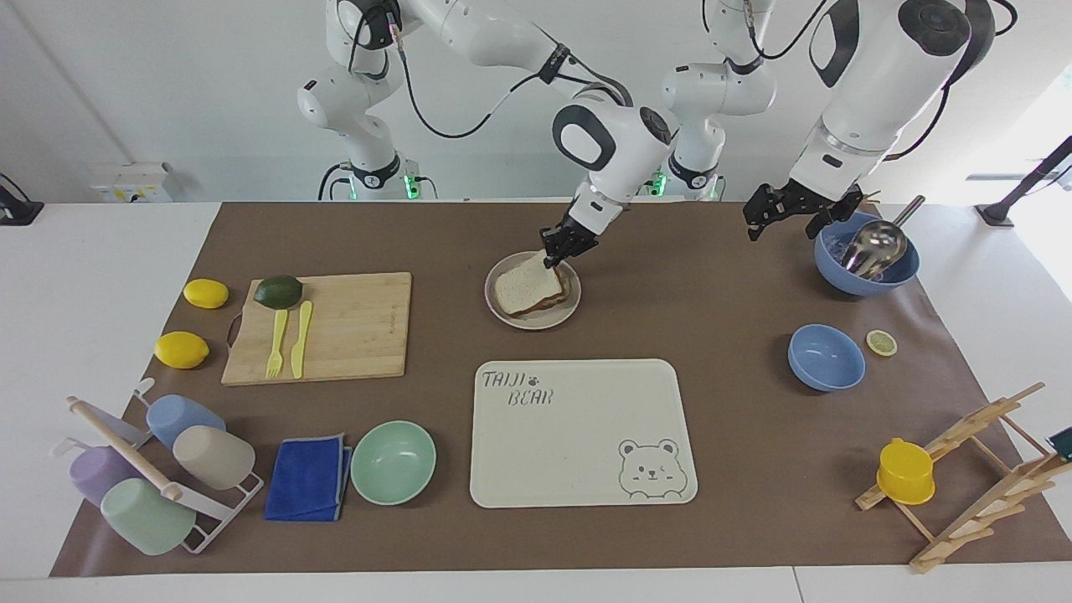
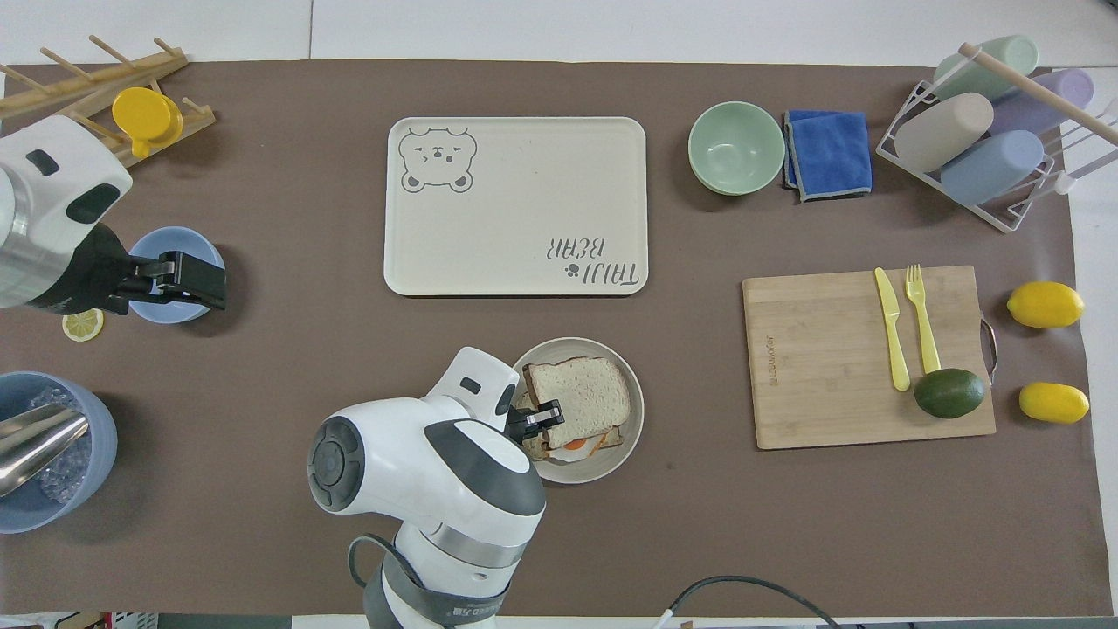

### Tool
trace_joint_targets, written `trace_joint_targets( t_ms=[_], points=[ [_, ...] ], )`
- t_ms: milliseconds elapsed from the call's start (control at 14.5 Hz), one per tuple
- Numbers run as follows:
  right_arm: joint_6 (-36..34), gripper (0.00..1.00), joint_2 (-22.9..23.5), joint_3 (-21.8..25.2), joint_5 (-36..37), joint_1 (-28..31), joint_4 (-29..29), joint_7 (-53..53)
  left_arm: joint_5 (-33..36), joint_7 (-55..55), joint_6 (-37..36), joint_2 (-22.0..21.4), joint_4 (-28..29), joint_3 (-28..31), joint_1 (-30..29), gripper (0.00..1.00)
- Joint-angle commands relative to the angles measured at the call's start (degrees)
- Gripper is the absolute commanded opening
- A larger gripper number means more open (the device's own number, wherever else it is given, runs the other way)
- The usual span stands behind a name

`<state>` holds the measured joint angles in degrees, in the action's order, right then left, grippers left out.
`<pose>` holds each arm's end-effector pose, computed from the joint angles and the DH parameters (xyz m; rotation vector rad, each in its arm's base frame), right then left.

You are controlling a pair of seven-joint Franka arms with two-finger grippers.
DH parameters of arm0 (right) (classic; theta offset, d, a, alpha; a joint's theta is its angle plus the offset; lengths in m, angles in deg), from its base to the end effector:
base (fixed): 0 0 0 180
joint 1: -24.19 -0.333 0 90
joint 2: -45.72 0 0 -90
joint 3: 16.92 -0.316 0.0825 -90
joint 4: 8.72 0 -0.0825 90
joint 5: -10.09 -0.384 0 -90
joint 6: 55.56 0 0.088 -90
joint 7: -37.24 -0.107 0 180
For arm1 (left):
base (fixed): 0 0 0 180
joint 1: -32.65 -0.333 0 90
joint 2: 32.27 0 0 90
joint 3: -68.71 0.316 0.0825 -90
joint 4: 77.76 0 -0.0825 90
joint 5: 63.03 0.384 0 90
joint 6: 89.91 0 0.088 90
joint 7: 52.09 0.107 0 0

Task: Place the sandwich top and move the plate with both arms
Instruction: 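Carry the bread slice over the plate and lay it on the egg, then withdraw the right gripper while the left gripper reaches the plate rim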

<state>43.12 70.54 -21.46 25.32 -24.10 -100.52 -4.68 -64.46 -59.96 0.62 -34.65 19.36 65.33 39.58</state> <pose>0.4104 0.4917 0.3608 2.7390 0.3721 -0.0662 0.5295 -0.0996 0.5895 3.1281 -0.0646 -0.1192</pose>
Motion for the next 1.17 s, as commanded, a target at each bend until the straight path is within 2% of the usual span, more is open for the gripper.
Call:
trace_joint_targets(
  t_ms=[0,69,207,345,483,621,897,1103],
  points=[
    [2.31,0.91,-0.92,-0.38,-4.41,-0.22,0.73,-4.47,0.55,-0.13,0.80,-1.40,1.84,-0.06,-0.34,1.00],
    [2.31,1.00,-0.83,-0.38,-4.33,-0.23,2.40,-4.84,0.55,-0.13,0.80,-1.49,1.84,-0.06,-0.34,1.00],
    [2.31,1.00,-1.62,0.23,-4.16,2.83,4.25,-3.18,0.55,-0.22,0.88,-1.49,2.02,-0.14,-0.34,1.00],
    [1.43,1.00,-5.11,-0.03,-4.85,10.98,4.09,1.90,0.55,-0.91,2.54,-2.53,4.29,-0.23,0.10,1.00],
    [-1.19,1.00,-9.68,-0.03,-9.05,19.50,4.34,5.51,0.46,-2.93,7.01,-5.34,10.42,-0.75,0.97,1.00],
    [-5.75,1.00,-14.43,0.06,-13.28,26.81,4.87,9.55,-0.50,-6.61,11.67,-7.89,17.28,-0.76,5.70,1.00],
    [-14.98,1.00,-22.08,0.32,-14.70,37.63,5.14,20.52,-3.75,-12.42,19.84,-7.82,25.82,-0.76,13.88,1.00],
    [-18.70,1.00,-24.81,0.41,-14.61,43.09,2.43,30.21,-5.61,-18.66,33.26,-6.07,35.03,-0.76,22.05,1.00]
  ],
)
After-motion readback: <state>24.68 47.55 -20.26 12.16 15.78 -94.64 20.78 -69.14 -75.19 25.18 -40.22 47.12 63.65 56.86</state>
